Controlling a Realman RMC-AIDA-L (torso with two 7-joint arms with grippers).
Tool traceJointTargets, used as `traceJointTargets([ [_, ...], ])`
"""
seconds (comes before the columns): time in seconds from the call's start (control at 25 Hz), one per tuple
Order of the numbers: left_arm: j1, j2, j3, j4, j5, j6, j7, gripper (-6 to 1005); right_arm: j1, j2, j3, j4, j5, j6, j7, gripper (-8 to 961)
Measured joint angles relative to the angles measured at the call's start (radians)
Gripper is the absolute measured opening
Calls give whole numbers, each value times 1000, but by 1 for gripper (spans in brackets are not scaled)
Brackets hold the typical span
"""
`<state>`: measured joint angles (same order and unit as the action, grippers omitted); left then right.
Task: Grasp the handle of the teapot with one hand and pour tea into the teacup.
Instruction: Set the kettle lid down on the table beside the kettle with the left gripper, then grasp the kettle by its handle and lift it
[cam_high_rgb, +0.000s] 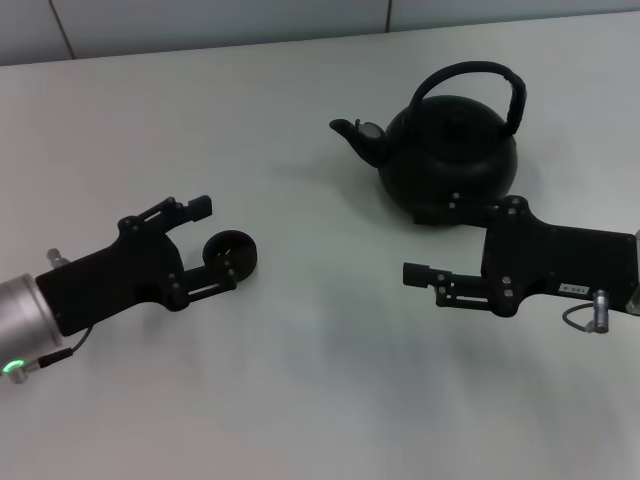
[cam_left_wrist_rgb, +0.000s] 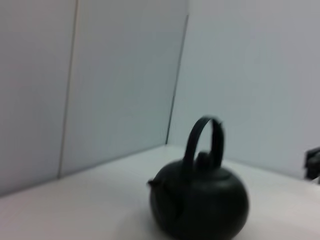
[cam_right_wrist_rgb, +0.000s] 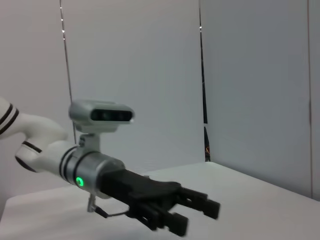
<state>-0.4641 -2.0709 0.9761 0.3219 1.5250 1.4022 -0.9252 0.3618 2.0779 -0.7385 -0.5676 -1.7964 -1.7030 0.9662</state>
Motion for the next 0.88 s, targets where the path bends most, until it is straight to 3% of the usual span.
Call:
traceJointTargets([
  [0.32,46,6,0,56,-3,114,4,863,-12,1,23,7,3,5,-7,693],
  [0.44,46,6,0,56,-3,114,4,863,-18,2,66,14,3,9,-8,693],
  [0.52,63,8,-1,82,-2,213,3,863,-22,2,95,23,3,25,-9,694],
  [0.88,88,16,12,133,46,270,-34,864,-57,3,213,29,5,69,-11,694],
])
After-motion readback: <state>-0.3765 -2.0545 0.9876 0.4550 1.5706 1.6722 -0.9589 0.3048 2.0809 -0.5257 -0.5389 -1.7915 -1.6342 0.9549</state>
